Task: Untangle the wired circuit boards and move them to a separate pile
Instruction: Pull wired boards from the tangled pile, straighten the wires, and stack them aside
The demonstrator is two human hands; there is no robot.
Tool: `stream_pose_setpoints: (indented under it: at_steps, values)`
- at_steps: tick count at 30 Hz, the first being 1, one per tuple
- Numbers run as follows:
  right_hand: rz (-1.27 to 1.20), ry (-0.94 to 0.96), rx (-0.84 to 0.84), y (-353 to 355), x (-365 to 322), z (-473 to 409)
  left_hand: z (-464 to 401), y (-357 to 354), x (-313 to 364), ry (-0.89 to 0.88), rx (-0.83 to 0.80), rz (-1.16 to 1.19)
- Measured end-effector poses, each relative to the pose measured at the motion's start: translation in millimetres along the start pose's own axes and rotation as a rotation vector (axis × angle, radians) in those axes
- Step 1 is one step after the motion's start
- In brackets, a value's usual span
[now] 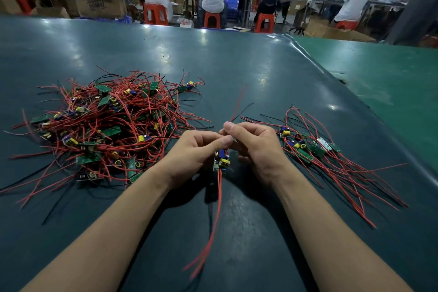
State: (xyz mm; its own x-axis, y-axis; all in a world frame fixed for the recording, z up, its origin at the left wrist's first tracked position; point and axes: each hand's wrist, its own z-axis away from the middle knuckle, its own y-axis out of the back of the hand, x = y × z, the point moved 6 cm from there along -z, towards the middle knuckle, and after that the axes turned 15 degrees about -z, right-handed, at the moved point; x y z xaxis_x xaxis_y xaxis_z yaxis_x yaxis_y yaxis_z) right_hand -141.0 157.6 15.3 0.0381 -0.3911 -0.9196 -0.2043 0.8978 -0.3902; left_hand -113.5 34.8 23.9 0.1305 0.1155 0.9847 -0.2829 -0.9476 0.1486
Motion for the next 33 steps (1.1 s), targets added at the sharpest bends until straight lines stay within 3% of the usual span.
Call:
stream_pose_setpoints:
  at_steps: [5,9,14,25,30,33]
  values:
    - [-0.057,0.092,0.061,2.1,-6.2,-1.6,-0.7,3.9,-1.3,0.09,0.037,0.045]
    - [0.058,0.19,0.173,9.5,-10.1,-1.4,0.4,4.2,-1.8,0.051,0.079,-0.151]
    - [-0.086,0.154,0.193,11.0,-9.3,-3.6,1.1,9.9,-2.8,0.109,0.12,0.006]
    - [-0.38,0.14,0.352,28.5,-14.3,-8.2,0.6,4.2,-1.7,0.059,-0.023,-0.003]
    - [-0.223,0.225,0.404,34.6,-15.0,-8.3,-0.2,4.1,-4.1,0.058,-0.063,-0.013]
    - [0.186,0.354,0.407,34.2,-22.6,-4.7,0.2,4.2,-4.8,0.048,-0.081,-0.035]
